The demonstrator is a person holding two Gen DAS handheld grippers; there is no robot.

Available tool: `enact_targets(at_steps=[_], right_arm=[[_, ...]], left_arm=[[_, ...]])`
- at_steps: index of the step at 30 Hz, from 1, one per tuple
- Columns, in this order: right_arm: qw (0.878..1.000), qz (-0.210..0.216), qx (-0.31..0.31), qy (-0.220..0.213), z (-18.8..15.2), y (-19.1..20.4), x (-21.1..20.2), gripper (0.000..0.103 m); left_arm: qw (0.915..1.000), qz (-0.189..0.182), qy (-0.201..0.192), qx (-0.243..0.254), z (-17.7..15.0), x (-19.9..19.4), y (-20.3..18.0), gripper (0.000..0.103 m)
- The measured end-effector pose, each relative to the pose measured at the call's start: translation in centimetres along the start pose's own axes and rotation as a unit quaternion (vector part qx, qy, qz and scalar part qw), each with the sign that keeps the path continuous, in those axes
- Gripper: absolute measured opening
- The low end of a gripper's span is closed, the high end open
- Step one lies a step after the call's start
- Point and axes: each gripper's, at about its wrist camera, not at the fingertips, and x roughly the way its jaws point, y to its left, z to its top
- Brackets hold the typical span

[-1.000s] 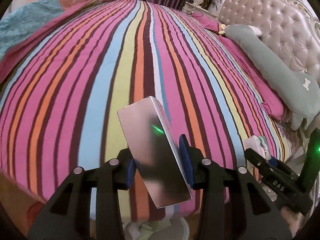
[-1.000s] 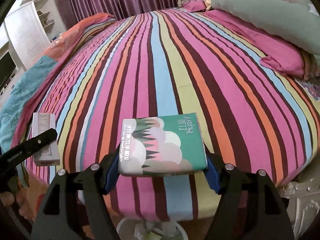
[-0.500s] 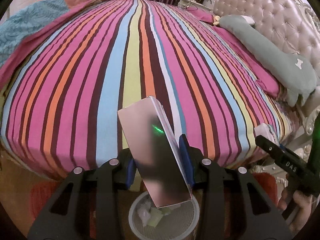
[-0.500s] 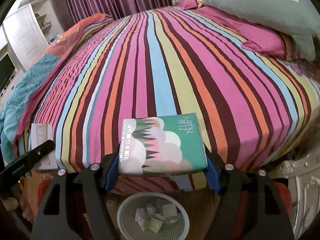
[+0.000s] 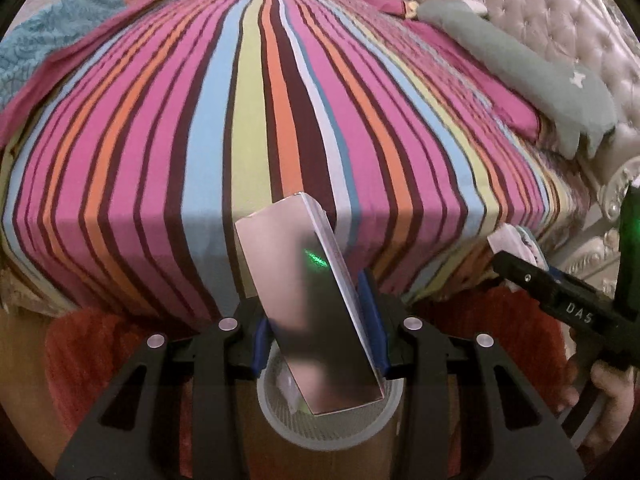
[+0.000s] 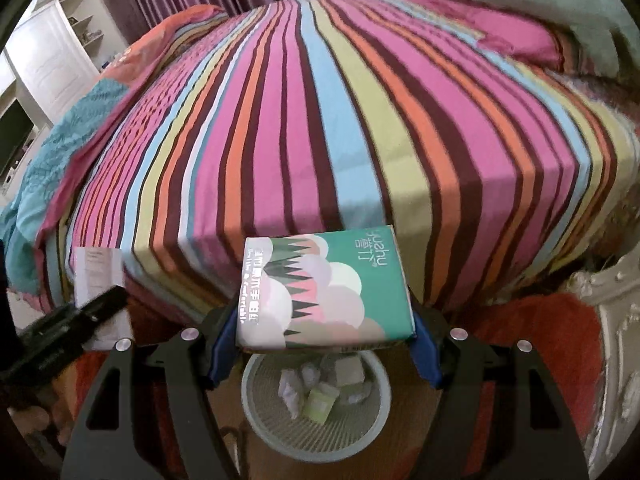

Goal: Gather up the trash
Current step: 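Carry the pink box and tissue pack over the wastebasket with both tools, then open both tools to drop the pink box and tissue pack into the wastebasket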

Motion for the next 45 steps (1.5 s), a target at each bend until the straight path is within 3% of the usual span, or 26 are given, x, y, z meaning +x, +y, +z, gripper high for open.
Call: enact_targets(at_steps=[6,14,29,45], right_arm=[[0.999,0.003,-0.01,0.037,-1.9,0.8,1.3,0.067],[0.995,0.01,-0.013,0.102,-3.8,1.3,4.3,0.067],[0.972,0.013,0.049,0.227,-6.2,-0.6,11.2,0.067],[0.931,-0.004,0.138,0.338,-9.5,-2.9,17.7,0.067]], left_arm=[[0.9991,-0.001,0.042,0.007,-3.0,1.7,-0.8,0.039],[0.9955,-0.003,0.094,0.002,-4.6,4.5,-1.2,0.039],[0.9776,0.002,0.209,-0.023,-6.9,11.2,-0.5,0.039],[0.938,0.018,0.341,-0.062,-9.8,19.0,0.4,0.039]])
